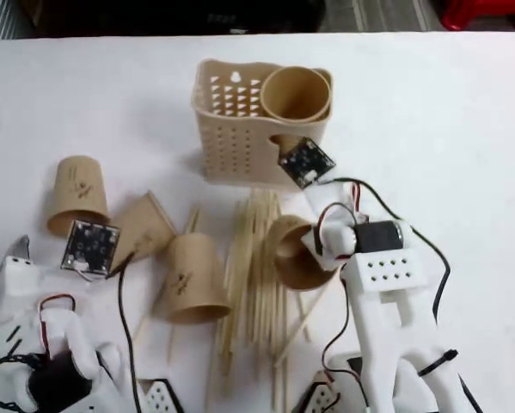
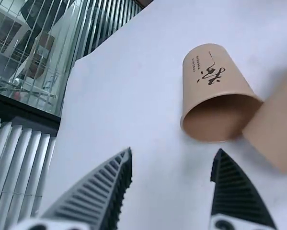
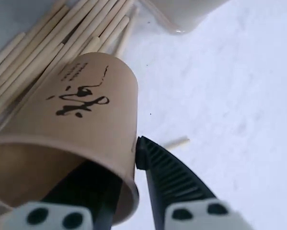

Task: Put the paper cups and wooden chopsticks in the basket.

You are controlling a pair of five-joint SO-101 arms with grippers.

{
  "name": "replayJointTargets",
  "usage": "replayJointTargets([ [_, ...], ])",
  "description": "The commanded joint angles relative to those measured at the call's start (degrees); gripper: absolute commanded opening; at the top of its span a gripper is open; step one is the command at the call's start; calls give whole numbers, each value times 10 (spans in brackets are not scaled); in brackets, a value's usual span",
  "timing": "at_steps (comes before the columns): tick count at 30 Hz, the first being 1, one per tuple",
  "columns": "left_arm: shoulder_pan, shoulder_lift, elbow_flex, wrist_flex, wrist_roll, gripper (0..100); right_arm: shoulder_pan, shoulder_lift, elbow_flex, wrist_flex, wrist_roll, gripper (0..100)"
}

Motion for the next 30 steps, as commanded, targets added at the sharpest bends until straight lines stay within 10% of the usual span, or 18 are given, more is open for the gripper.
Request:
replayJointTargets([
  [1,-6,58,-37,-11,-12,272,0,-14,-3,-9,-5,20],
  [17,43,589,-270,-42,-87,272,0,-14,12,-24,-5,19],
  [30,88,718,-273,-239,12,268,0,-14,12,-25,-5,19],
])
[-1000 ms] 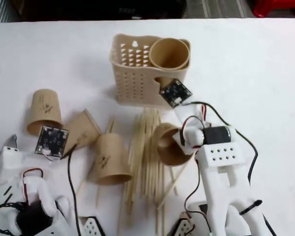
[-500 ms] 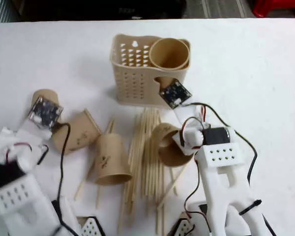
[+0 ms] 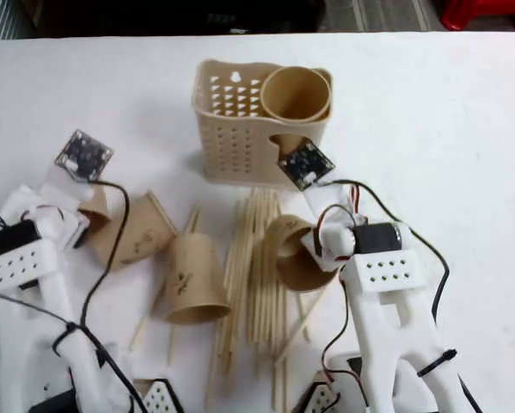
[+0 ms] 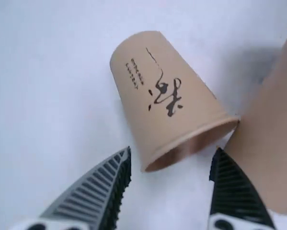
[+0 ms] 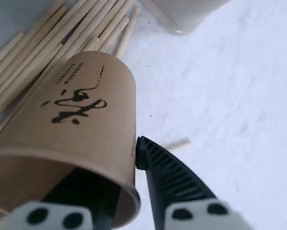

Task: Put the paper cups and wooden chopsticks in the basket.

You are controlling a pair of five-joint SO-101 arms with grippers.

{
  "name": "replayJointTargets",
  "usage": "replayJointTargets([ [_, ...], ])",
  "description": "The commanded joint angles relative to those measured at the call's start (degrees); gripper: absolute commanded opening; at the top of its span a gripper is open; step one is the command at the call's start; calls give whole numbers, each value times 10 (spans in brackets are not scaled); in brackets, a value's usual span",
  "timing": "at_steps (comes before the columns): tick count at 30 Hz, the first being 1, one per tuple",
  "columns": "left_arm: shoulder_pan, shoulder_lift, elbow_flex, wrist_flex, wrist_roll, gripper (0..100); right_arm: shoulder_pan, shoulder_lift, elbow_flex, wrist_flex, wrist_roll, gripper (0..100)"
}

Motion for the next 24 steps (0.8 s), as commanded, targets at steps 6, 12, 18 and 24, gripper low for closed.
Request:
replayJointTargets([
  [6,42,11,58,-149,57,234,0,-14,-2,-8,-5,19],
  [12,66,10,89,-169,54,68,0,-14,4,-9,-5,19],
  [18,63,-41,43,-56,55,23,0,-14,4,-9,-5,19],
  [24,65,-147,-58,139,59,23,0,-14,4,-9,-5,19],
])
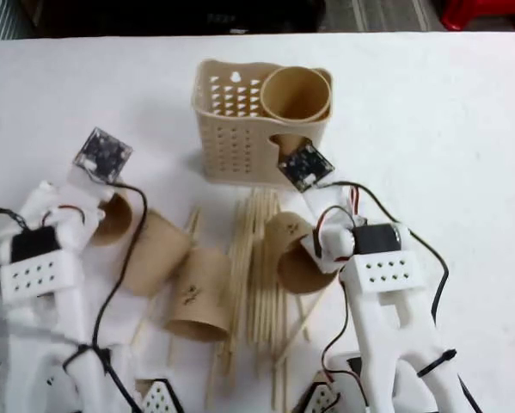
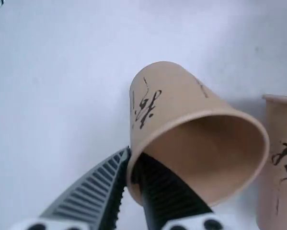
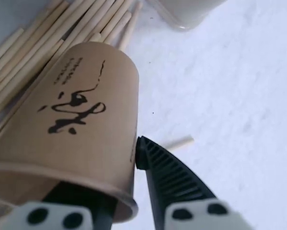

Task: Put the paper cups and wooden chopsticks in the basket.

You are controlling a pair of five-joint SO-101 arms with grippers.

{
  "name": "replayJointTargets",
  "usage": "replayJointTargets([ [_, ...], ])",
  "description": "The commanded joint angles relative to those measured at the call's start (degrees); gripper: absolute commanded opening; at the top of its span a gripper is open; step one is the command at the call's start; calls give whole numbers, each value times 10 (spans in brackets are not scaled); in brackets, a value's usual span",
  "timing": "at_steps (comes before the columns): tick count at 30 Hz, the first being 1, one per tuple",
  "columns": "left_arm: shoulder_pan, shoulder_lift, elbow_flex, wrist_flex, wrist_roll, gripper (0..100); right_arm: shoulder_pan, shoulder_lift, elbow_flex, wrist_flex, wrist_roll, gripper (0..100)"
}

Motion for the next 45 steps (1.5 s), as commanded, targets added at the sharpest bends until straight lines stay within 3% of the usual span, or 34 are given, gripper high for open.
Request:
replayJointTargets([
  [1,6,-73,-89,109,7,23,0,-14,-3,-9,-5,19],
  [9,32,-98,-277,249,109,23,0,-14,-3,-7,-5,19],
  [13,111,-80,-360,290,178,23,0,-14,-2,-5,-5,19],
  [23,334,50,-564,288,335,23,-2,-14,9,-7,-5,19],
  [30,422,241,-767,295,380,23,-5,-14,11,-8,-5,19],
  [36,490,396,-947,355,379,23,-4,-14,11,-8,-5,19],
  [45,465,563,-1157,466,378,23,-5,-14,11,-8,-4,19],
])
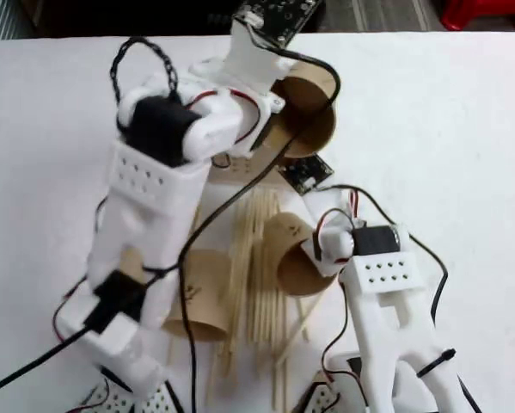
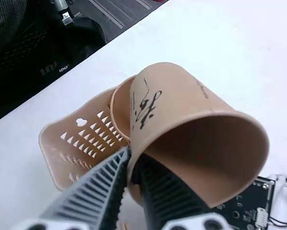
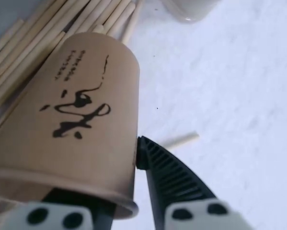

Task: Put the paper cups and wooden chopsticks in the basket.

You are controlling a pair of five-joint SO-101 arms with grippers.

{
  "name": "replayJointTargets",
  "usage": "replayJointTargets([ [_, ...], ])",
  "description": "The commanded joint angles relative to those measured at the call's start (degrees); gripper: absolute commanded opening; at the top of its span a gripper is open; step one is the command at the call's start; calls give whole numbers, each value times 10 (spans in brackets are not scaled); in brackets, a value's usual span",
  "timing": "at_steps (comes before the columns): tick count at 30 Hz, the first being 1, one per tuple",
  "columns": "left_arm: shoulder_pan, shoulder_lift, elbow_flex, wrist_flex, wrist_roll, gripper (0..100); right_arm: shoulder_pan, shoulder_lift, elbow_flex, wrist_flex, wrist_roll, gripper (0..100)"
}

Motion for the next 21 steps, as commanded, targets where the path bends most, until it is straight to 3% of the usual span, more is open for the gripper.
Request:
replayJointTargets([
  [1,-22,30,-84,23,4,23,-5,-14,-4,-8,-4,19],
  [10,-27,100,-108,6,-25,33,-5,-13,-4,-8,-3,19],
  [16,-29,106,-109,-7,-11,206,-5,-13,-4,-8,-3,19],
  [21,-44,107,-109,-54,7,214,-5,-12,-4,-8,-3,19],
])
